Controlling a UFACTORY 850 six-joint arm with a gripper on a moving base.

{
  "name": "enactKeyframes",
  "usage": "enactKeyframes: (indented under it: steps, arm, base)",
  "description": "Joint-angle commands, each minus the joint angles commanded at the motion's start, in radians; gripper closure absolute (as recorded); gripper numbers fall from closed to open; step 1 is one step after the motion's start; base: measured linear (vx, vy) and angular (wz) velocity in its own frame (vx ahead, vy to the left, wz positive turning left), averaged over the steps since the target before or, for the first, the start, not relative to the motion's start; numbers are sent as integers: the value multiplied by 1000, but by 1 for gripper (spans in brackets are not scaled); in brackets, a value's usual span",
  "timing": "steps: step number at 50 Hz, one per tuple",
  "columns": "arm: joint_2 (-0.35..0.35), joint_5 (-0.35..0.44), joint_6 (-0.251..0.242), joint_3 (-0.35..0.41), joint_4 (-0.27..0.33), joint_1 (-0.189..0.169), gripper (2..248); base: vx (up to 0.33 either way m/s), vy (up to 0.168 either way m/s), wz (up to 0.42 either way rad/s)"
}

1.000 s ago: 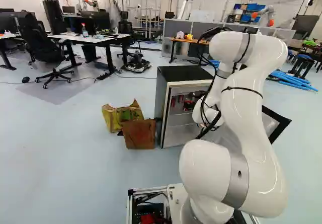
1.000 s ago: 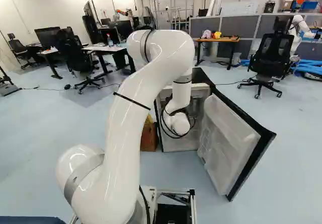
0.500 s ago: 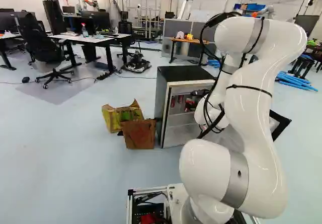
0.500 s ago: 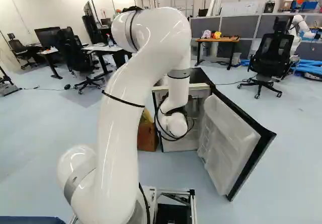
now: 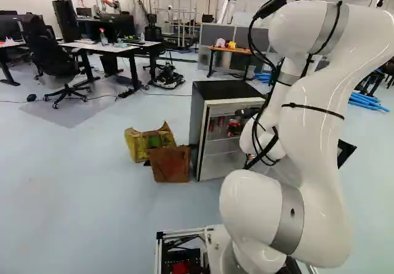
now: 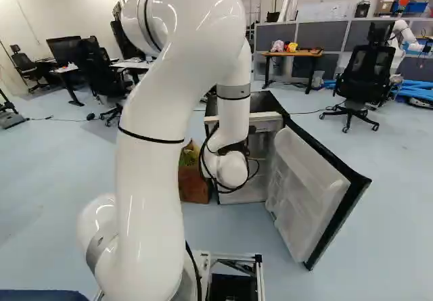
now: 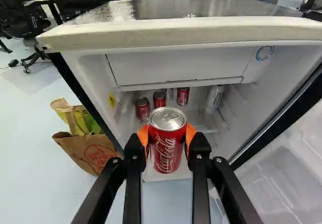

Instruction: Grab a drink from the fridge

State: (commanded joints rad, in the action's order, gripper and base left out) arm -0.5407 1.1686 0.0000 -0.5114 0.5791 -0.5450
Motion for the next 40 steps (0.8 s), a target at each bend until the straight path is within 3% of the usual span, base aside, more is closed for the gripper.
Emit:
enactKeyframes:
  steps: [13,40]
  arm:
    - [69,0,0,52,0,-4,157]
    - [167,0,0,87,0,-2,157]
  base:
    - [0,0,0]
    - [0,0,0]
